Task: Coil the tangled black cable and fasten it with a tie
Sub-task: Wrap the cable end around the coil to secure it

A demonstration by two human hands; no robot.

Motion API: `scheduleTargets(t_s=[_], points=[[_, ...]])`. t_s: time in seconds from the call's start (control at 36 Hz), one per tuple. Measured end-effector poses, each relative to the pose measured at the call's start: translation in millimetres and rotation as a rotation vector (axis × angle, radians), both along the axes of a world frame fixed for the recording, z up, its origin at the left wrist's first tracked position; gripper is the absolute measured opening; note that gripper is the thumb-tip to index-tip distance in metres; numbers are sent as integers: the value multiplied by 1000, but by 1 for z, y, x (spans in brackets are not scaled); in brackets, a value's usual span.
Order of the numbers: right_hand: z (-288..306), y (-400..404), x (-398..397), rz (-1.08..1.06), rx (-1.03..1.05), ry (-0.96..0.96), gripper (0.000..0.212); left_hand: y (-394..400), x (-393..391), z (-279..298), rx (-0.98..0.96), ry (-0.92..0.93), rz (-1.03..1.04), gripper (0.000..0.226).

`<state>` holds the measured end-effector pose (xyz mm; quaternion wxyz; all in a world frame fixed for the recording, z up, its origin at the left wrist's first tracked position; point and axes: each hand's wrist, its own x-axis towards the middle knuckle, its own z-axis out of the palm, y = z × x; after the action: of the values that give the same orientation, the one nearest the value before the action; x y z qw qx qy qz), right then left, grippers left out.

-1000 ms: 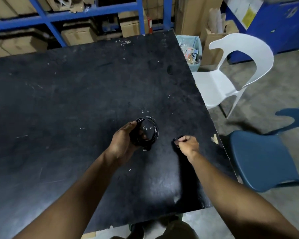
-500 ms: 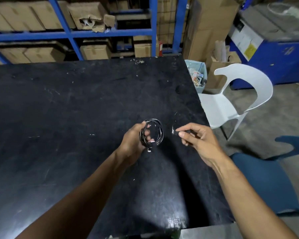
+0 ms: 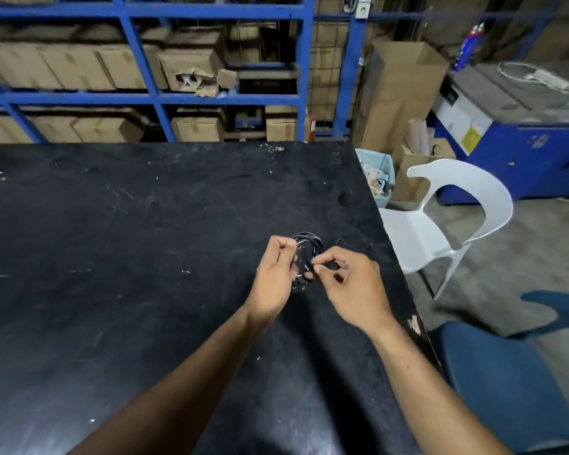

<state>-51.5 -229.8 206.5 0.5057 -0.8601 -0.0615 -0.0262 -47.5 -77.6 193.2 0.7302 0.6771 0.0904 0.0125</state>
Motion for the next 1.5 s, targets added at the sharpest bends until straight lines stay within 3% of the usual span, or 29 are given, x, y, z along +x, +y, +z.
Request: scheduleTargets(t_s=[0.19, 0.36, 0.47, 0.69, 0.86, 0.97, 1.25, 1.39, 1.5], points=[[1, 15, -10, -164, 8, -156, 15, -13, -15, 5, 61, -27, -17, 22], [-5, 24, -23, -249, 11, -419, 18, -29, -25, 8, -38, -31, 49, 14], [-12, 24, -27, -310, 9, -523, 18, -36, -24, 8, -98, 27, 47, 24], [-14, 13, -28, -349, 21, -538, 9, -39, -23, 9, 195, -100, 2, 31], [0, -1, -24, -340, -192, -652, 12, -37, -26, 11, 335, -120, 25, 30], [14, -13, -15, -203, -186, -516, 10, -32, -27, 7, 368, -126, -5, 30], [37, -43, 18, 117, 163, -22, 18, -11, -31, 9, 345, -210, -150, 29], [43, -49, 24, 140, 185, 38, 17, -4, -32, 10, 380, -247, -227, 28], [42, -43, 22, 86, 127, -54, 16, -6, -31, 12, 415, -191, -204, 23]])
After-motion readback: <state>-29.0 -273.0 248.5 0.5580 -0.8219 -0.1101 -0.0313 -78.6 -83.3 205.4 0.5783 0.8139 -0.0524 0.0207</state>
